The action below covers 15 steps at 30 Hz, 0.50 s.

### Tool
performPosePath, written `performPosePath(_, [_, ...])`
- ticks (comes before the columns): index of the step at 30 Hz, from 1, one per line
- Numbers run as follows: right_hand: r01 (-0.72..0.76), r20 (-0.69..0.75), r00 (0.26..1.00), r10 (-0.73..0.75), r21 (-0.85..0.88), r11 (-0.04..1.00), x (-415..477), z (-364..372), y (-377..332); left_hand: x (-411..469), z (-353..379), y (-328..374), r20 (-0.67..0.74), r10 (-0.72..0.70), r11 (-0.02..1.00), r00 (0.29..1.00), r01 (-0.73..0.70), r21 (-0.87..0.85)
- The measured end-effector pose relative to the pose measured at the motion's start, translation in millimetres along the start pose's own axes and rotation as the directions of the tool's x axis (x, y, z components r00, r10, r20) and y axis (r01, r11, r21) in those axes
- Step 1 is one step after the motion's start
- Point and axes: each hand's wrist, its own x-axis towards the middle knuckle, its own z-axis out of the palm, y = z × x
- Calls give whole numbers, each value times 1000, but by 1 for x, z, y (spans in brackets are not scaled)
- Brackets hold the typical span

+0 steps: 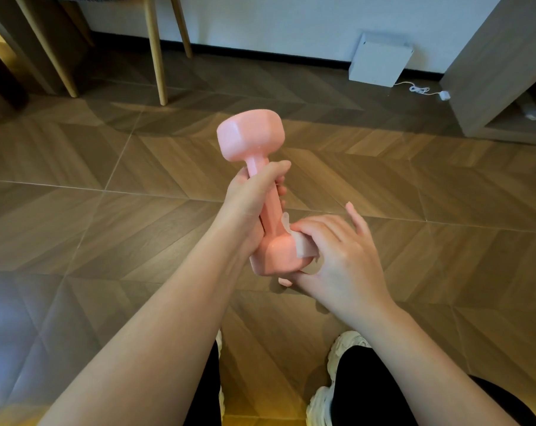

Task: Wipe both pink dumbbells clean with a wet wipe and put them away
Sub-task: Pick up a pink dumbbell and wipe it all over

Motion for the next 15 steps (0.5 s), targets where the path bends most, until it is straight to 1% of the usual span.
performPosePath(5, [-15, 5, 1000, 15, -42, 999, -2, 4, 4, -3, 1, -1, 48, -78, 997, 996, 79, -14])
performPosePath(9, [-38, -15, 999, 37, -30, 999, -1, 5, 2, -4, 5, 2, 57, -38, 999, 998, 37, 17])
performPosePath(12, [-37, 6, 999, 37, 1, 999, 0, 4, 0, -7, 7, 5, 92, -28, 1000, 995, 27, 15])
performPosePath(15, [-38, 17, 999, 38, -19, 999, -1, 4, 2, -9, 5, 4, 106, -15, 1000, 994, 13, 27])
